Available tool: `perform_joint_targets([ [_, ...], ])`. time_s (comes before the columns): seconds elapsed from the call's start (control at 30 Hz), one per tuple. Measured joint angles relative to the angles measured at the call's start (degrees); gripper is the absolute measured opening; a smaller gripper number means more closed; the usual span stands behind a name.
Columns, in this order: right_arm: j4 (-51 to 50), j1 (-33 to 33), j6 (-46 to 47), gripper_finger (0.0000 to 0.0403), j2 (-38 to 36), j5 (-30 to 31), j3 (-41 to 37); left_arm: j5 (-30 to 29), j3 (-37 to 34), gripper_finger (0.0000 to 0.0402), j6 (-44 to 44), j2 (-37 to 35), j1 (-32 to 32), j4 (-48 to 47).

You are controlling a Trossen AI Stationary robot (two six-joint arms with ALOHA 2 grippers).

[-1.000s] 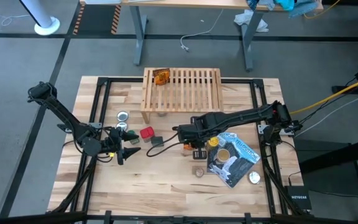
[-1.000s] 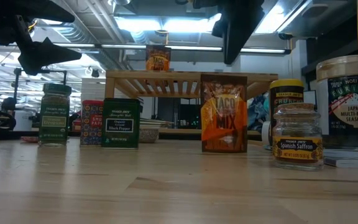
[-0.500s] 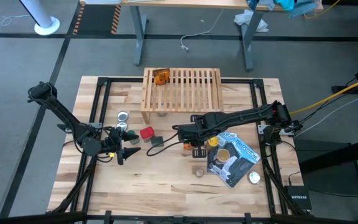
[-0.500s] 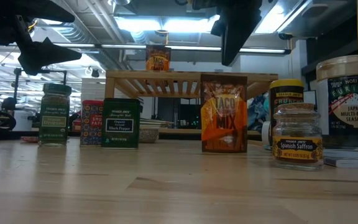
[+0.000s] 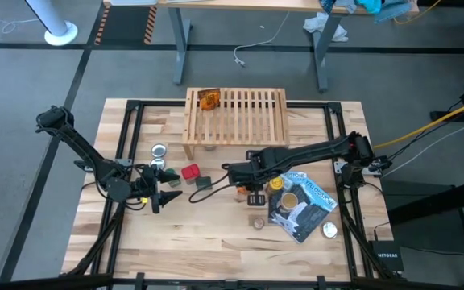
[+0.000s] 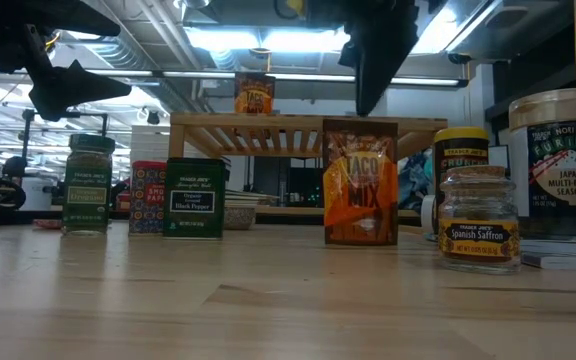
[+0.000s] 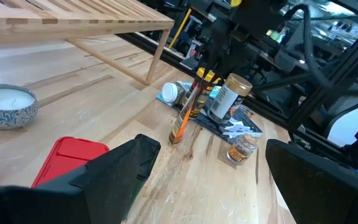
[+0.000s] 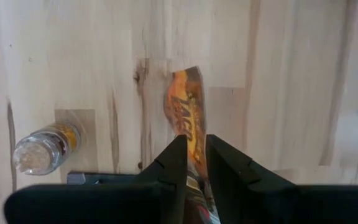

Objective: Shelf spices
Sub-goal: Put the orange seasoning pack on the shelf

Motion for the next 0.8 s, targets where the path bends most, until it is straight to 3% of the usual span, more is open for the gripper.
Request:
perform_joint_targets([
  [0.8, 1.69, 0.0, -1.23, 0.0065, 0.17, 2.09, -0.02, -0.02, 0.0, 0.034, 0.01, 0.01, -0.01, -0.01],
])
